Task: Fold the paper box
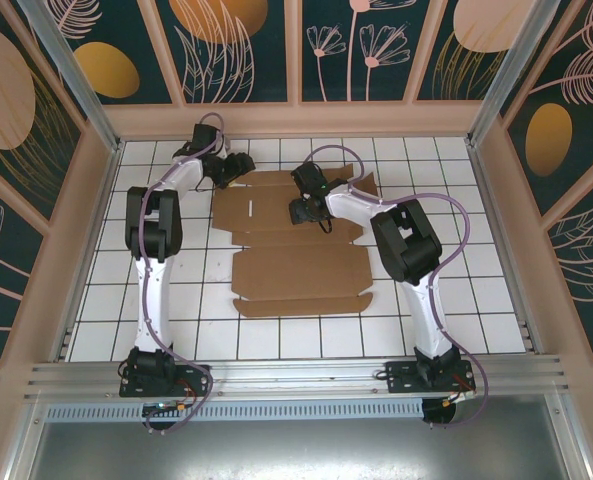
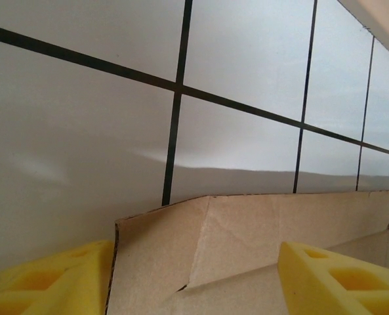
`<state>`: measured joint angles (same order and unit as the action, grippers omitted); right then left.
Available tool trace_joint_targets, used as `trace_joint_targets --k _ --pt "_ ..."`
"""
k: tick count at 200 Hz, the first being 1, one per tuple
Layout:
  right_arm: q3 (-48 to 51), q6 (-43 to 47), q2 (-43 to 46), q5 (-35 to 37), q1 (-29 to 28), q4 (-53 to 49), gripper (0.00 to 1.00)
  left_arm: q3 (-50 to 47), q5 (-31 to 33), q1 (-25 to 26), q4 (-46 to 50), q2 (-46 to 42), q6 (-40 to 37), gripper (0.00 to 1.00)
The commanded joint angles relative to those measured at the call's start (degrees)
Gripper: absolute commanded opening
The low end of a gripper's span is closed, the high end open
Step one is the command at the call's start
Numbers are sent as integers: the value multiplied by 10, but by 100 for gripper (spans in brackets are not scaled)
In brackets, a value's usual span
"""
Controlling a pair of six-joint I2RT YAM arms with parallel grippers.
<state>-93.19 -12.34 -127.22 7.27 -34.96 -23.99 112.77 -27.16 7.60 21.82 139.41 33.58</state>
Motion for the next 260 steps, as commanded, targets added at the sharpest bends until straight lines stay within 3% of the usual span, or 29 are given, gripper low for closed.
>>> trace_joint_targets --k 1,105,141,173,223,240,260 --pt "48 -5 -71 -30 4 -94 70 -7 -31 12 -25 -39 24 66" --pt "64 -7 -76 -32 3 -83 68 33 -36 56 -33 3 65 67" --pt "67 -4 -77 -32 3 -83 68 21 -9 45 -16 -42 46 70" --pt "69 -2 -77 -35 4 -80 68 -87 18 4 -28 -152 24 71" --pt "65 0 -84 -45 2 -73 68 -259 152 -31 -19 -256 -55 77" --pt "68 2 -85 -47 2 -71 68 -308 131 -46 -49 -265 -61 78" --pt "75 5 -83 -46 2 -69 67 -329 57 -49 -68 -245 -75 76"
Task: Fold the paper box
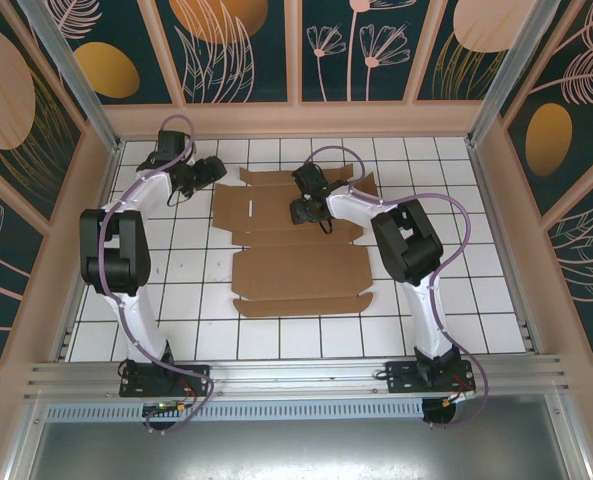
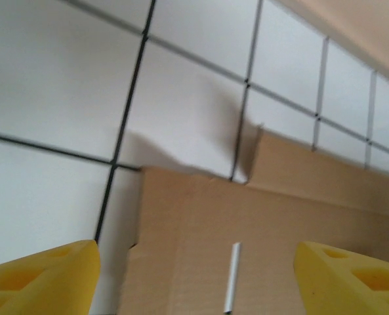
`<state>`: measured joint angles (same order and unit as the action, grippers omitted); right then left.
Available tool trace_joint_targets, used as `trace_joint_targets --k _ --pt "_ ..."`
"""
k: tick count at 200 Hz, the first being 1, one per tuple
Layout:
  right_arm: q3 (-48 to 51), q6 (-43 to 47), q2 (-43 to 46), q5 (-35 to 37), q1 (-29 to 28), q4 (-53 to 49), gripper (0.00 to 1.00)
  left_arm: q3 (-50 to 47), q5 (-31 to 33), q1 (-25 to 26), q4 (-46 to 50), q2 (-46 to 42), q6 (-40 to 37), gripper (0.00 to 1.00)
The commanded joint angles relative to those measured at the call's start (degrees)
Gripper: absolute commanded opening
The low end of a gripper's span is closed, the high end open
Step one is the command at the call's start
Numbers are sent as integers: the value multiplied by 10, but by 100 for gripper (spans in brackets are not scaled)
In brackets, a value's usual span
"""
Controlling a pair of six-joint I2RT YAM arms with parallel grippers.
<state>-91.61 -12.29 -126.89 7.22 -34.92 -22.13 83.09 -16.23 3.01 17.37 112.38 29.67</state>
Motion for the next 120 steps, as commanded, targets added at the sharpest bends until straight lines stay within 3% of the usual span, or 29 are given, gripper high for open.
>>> trace_joint_targets --k 1,54,120 --pt "60 4 -86 -46 1 -87 67 -32 -55 -3 -24 26 -36 76" --pt "71 0 -86 -56 2 -75 67 -49 -153 -3 -56 70 -34 69" --pt "78 -2 -86 -60 3 -70 66 -102 -298 -3 -171 91 26 63"
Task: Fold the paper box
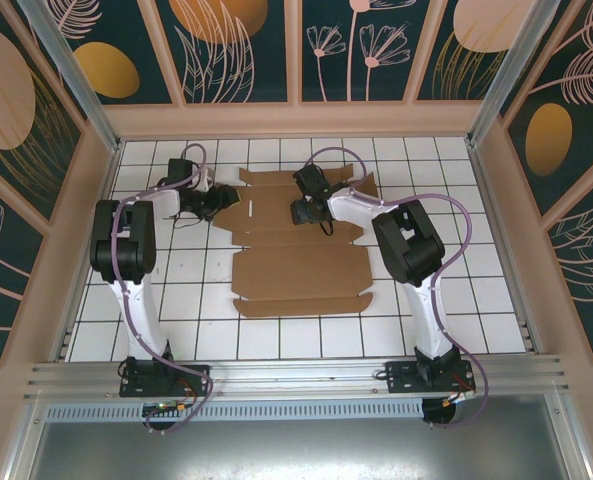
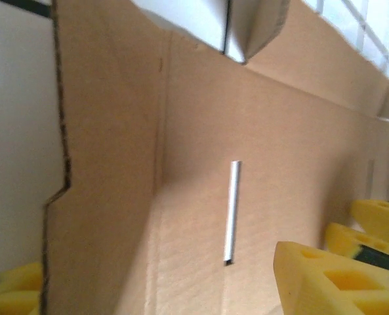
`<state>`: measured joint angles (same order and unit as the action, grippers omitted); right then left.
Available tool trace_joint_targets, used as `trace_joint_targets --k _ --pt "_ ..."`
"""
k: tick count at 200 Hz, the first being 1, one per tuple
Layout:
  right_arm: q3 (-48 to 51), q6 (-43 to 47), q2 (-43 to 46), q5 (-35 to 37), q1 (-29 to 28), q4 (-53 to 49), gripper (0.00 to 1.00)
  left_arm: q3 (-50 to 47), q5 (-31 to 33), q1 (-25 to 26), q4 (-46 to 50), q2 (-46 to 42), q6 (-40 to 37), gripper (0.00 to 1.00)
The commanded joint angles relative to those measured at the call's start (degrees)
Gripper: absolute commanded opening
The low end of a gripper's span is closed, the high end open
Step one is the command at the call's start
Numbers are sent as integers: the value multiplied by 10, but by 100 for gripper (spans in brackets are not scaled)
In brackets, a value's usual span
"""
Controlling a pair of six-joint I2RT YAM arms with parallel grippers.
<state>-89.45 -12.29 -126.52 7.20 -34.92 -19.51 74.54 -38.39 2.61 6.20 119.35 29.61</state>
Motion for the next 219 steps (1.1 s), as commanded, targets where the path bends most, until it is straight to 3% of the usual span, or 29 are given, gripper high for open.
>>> trace_joint_targets --k 1,41,73,91,111,159,219 --pt "57 -2 -90 -60 2 -96 66 -17 -78 1 -60 22 27 63" --pt "59 -3 -91 -61 2 -94 64 -21 -66 2 -60 9 31 49" --pt "60 -5 -91 -61 3 -90 61 -1 -40 8 -37 -25 32 30" --pt "59 -7 -92 -61 2 -89 60 16 -29 24 -20 -35 28 28" --pt "59 -7 -91 -61 2 -90 59 36 -18 49 3 -36 21 33" --pt "61 -8 -89 -58 3 -93 59 67 -1 112 16 -12 29 68" --pt "64 -8 -86 -57 3 -95 59 105 14 148 12 58 48 73"
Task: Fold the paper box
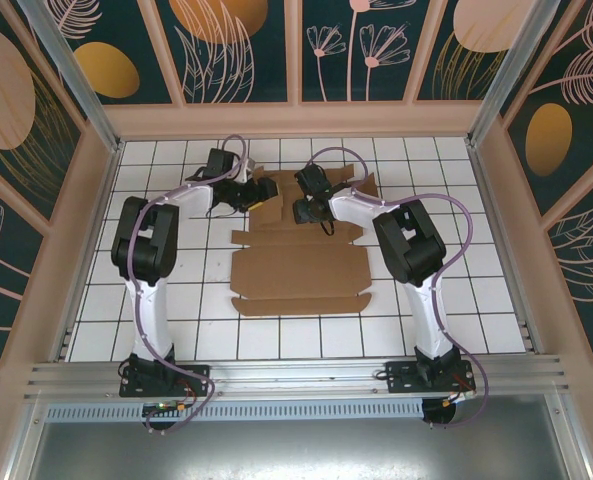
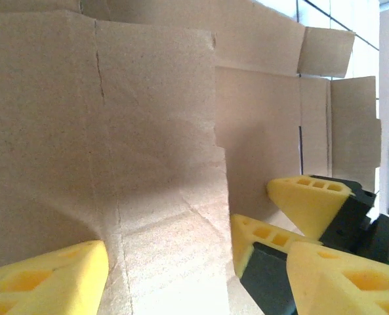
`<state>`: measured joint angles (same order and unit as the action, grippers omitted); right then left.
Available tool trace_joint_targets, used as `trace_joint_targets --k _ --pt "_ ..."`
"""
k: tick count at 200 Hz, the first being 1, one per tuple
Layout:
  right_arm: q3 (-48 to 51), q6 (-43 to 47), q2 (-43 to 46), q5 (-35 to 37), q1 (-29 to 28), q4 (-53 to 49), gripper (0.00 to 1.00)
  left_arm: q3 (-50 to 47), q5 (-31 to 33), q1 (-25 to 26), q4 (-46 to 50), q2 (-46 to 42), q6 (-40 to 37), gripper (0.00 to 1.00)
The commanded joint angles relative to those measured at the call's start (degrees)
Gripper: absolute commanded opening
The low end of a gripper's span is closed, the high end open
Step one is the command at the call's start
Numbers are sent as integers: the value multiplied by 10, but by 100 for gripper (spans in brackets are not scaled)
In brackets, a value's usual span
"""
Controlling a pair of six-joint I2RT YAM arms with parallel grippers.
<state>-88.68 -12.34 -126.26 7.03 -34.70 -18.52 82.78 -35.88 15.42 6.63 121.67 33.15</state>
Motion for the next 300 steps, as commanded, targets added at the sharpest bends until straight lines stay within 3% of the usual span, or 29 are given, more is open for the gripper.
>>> trace_joint_targets --k 1,61,113,135,181,200,237,260,300 --pt "56 -8 -89 -55 1 -105 59 23 -11 21 8 36 13 73" --pt "58 -8 -87 -52 1 -108 59 37 12 25 37 46 -4 73" --pt "61 -6 -86 -52 2 -109 59 21 110 -39 91 -69 -31 75" --pt "60 -6 -86 -56 1 -107 59 22 164 -53 145 -72 -66 77" --pt "56 -4 -91 -59 0 -109 59 -3 196 -60 140 -68 -69 75" --pt "57 -3 -91 -59 -1 -109 59 8 218 -60 150 -57 -75 67" --pt "60 -5 -91 -59 -1 -107 58 28 275 -58 172 -40 -82 28" --pt "59 -8 -91 -59 -2 -106 56 59 338 -38 204 -26 -102 11" --pt "49 -10 -92 -43 -3 -116 53 134 511 40 281 37 -136 4"
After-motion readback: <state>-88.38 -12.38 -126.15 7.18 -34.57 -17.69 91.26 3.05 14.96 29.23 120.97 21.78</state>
